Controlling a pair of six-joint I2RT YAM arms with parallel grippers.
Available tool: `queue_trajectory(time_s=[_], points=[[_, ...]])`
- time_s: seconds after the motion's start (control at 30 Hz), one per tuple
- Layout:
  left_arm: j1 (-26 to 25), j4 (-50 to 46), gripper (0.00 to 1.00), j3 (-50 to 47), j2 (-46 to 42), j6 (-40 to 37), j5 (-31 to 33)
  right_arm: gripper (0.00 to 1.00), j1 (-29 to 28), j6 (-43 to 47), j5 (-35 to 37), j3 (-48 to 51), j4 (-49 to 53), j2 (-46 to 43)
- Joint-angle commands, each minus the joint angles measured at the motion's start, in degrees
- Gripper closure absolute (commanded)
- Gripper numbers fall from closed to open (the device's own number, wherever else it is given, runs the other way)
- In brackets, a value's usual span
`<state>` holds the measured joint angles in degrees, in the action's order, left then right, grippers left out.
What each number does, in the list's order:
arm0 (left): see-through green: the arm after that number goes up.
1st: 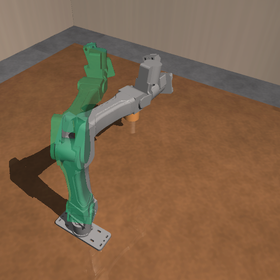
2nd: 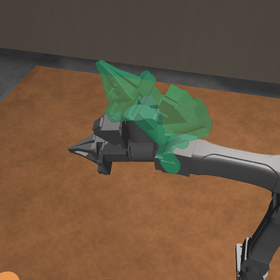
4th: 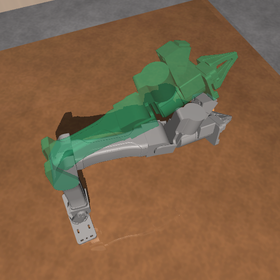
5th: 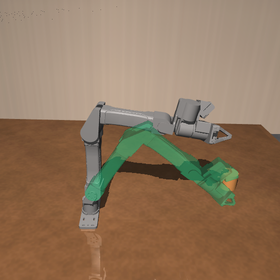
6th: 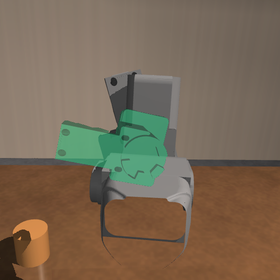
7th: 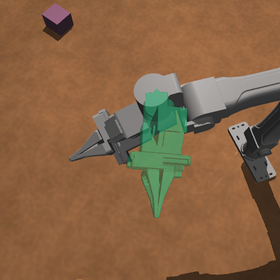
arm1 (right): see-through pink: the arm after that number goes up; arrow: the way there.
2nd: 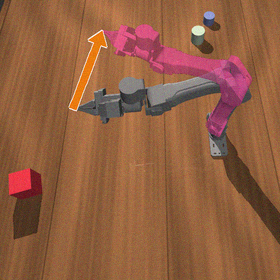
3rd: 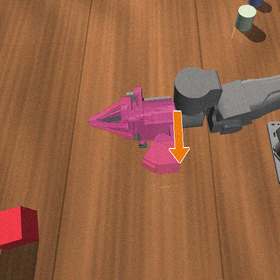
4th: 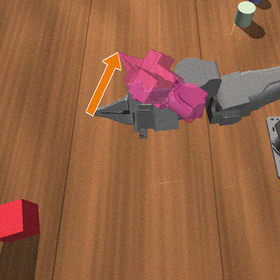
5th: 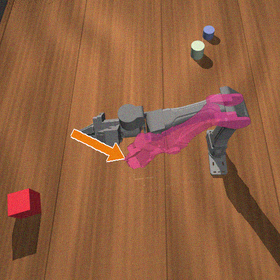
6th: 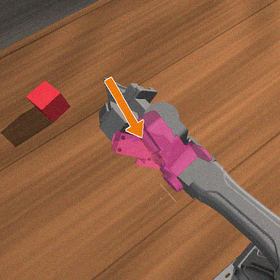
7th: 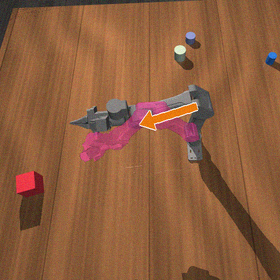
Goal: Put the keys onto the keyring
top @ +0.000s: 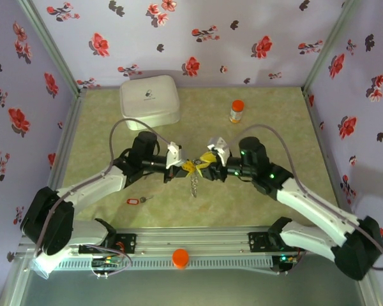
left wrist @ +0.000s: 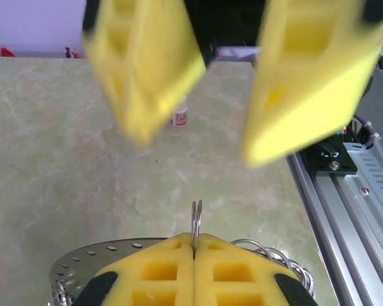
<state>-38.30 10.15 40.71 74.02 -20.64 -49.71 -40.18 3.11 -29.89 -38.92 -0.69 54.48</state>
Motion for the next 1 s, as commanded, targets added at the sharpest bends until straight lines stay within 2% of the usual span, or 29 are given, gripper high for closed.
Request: queue_trajectory(time_s=[0.0,0.07,0.17,0.3,0.5,0.8,0.97], points=[[-0.29,13.69,1.0,-4.03,-2.88,5.47,-1.27,0.52,0.55,2.13,2.95,7.49,-12.57,-6.4],[-0.19,21.97,1.0,-6.68,-2.76,9.37,-1.26,0.53,0.41,4.27,2.43,11.13,-16.05,-8.12],[-0.11,34.5,1.0,-10.33,-1.56,15.28,-1.26,0.55,-0.3,4.62,0.43,11.33,-15.89,-7.6],[0.1,44.07,1.0,-12.9,0.31,20.16,-1.31,0.55,-0.77,4.23,-0.48,10.35,-16.19,-4.98],[0.29,46.67,1.0,-13.56,1.47,21.14,-2.51,0.66,-0.86,4.33,-2.5,9.47,-18.33,-1.29],[0.35,49.39,1.0,-13.83,3.22,22.12,-3.12,0.71,-0.95,3.33,-5.34,8.86,-21.44,1.31],[0.42,50.19,1.0,-13.57,3.85,22.12,-3.59,0.79,-1.04,2.7,-5.6,8.85,-23.77,2.3]])
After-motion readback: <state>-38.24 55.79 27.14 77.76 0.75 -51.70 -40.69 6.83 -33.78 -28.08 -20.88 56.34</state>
